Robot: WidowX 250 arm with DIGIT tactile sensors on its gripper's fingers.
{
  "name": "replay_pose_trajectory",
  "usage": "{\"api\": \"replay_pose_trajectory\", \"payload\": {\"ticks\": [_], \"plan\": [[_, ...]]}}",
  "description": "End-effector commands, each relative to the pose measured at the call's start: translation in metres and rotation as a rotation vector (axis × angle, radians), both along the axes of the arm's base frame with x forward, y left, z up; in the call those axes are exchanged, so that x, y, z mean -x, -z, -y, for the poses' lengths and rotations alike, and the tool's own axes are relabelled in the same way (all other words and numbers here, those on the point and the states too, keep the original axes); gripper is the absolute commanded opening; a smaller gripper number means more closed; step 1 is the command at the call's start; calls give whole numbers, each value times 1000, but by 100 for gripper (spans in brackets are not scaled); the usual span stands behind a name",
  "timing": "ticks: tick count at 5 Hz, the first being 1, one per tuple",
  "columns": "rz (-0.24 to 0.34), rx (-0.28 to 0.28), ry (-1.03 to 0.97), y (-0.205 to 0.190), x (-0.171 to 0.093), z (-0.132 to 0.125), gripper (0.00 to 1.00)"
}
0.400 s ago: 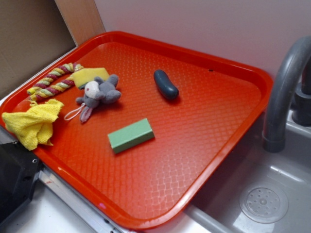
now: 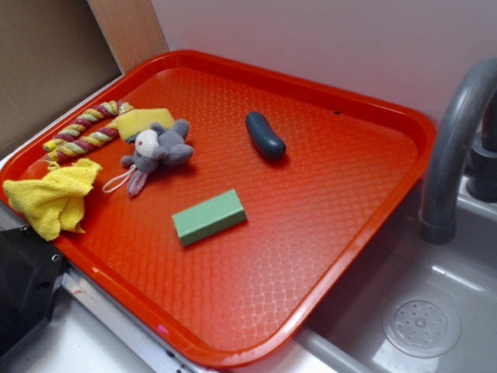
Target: Grab the green block.
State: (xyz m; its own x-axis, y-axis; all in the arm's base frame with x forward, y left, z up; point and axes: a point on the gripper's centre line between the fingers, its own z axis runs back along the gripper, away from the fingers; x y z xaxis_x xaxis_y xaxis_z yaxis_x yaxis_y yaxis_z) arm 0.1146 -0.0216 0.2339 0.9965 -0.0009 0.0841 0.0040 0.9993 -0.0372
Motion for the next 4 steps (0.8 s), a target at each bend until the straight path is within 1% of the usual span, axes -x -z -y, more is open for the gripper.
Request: {"api": "replay_pose_trajectory", "payload": {"ticks": [1,2,3,4], "plan": [[102,17,232,16,-40,13,100],[153,-52,412,49,-59,43,100],[93,-66,496,72,-63,68,100],[44,-76,533,92,-65,80,100]]}}
